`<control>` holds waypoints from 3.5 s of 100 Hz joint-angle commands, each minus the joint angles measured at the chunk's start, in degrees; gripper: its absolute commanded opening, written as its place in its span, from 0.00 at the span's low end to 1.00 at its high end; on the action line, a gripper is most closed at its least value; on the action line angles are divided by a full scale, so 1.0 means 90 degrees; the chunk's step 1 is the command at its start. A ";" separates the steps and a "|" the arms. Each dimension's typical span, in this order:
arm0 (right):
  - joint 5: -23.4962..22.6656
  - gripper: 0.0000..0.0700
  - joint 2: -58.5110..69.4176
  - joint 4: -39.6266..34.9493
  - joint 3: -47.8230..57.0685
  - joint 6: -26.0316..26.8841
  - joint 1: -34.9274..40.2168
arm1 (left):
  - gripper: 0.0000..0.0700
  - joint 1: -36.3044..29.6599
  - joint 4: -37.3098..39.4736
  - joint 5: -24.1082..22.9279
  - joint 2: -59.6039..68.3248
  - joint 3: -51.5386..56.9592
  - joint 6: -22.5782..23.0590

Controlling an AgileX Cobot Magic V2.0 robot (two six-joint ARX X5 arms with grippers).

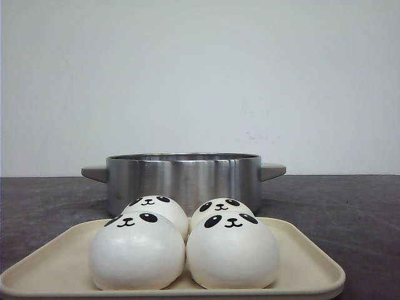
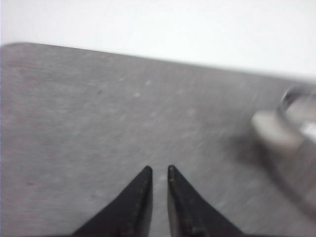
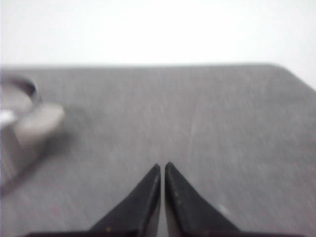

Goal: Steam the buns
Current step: 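Reach the right gripper over the tray and grasp the farthest panda bun, then lift the held bun with the right gripper and carry it over the pot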

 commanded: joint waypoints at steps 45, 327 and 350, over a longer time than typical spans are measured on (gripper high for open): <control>-0.1100 0.01 0.1358 -0.1486 0.3716 0.1112 0.0010 | 0.02 -0.0012 -0.0804 0.2004 0.1610 0.3082 0.0000; -0.0624 0.01 1.0705 -0.3337 1.0627 0.0617 0.3143 | 0.95 -0.1481 -0.2749 0.2222 0.3388 0.5600 0.0886; -0.0549 0.01 1.2225 -0.3288 1.0676 0.0605 0.2931 | 0.95 -0.1481 -0.2773 0.2222 0.3385 0.5600 0.0884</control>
